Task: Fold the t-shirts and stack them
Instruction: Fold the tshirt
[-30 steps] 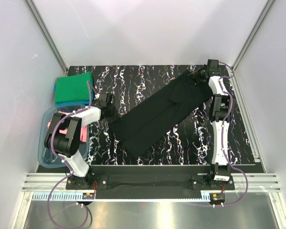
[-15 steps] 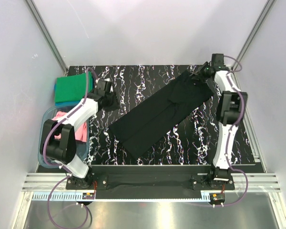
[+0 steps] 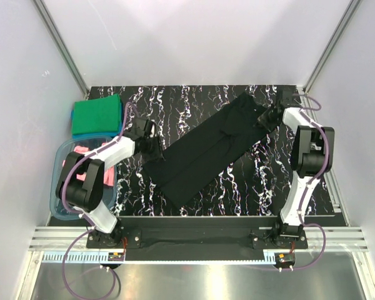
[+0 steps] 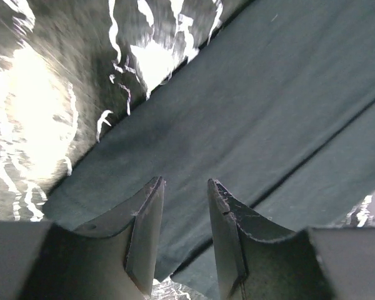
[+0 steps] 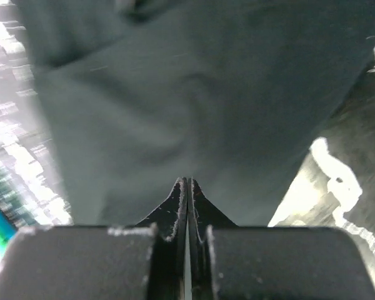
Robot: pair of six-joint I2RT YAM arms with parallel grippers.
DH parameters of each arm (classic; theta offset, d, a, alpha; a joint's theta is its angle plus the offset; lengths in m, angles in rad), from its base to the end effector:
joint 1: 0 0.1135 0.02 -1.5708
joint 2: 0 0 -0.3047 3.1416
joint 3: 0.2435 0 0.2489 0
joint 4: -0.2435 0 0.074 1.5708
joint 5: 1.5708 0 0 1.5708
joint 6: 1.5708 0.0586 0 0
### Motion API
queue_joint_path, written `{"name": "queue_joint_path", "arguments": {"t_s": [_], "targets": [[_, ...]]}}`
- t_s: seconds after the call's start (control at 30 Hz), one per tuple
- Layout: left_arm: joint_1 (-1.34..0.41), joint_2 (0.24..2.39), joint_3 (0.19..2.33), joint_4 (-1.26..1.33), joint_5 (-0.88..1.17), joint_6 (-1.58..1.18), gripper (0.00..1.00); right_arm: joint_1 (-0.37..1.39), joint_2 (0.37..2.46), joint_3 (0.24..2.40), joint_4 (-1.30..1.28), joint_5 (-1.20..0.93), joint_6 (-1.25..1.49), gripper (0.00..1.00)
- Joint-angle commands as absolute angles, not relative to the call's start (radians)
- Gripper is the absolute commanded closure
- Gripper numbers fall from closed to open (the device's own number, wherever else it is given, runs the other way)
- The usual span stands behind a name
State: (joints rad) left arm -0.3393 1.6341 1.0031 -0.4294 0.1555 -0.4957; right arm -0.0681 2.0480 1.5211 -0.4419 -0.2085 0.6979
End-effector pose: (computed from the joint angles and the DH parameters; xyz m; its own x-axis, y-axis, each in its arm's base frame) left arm 0.3121 -0.1198 0.2085 -0.9141 -0.1757 -0.3654 -0.0394 0.9355 -0.3512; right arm 0.4730 -0.0201 0.2063 -0.6624 0.6753 -0.3243 0.4898 0.7179 0.4946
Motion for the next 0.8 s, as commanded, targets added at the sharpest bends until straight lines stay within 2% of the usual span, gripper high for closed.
{"name": "queue_joint_path", "arguments": {"t_s": [0.0,0.23,0.4,0.43,0.63,0.77], "targets": [[-0.362,1.661,0.982,-0.391,0.172,-0.509,0.60,-0.061,2.107,1.540,-0.422,-0.123,0.652,1.00],[-0.458,1.615,0.876,-0.349,0.163,-0.577,0.61,-0.069,2.325,1.785,-0.560,-0.057,0.497,1.00],[-0.551,1.563,0.787,-0.261,0.210,-0.741,0.62,-0.098,2.433,2.015,-0.641,-0.077,0.430,0.97],[-0.587,1.557,0.776,-0.233,0.213,-0.764,0.62,-0.104,2.462,2.137,-0.697,-0.095,0.417,0.97],[-0.707,1.552,0.775,-0.181,0.225,-0.891,0.63,-0.115,2.644,2.462,-0.753,-0.288,0.379,0.89],[-0.730,1.525,0.850,-0.213,0.245,-0.896,0.63,-0.114,2.582,2.442,-0.715,-0.334,0.390,0.82]]}}
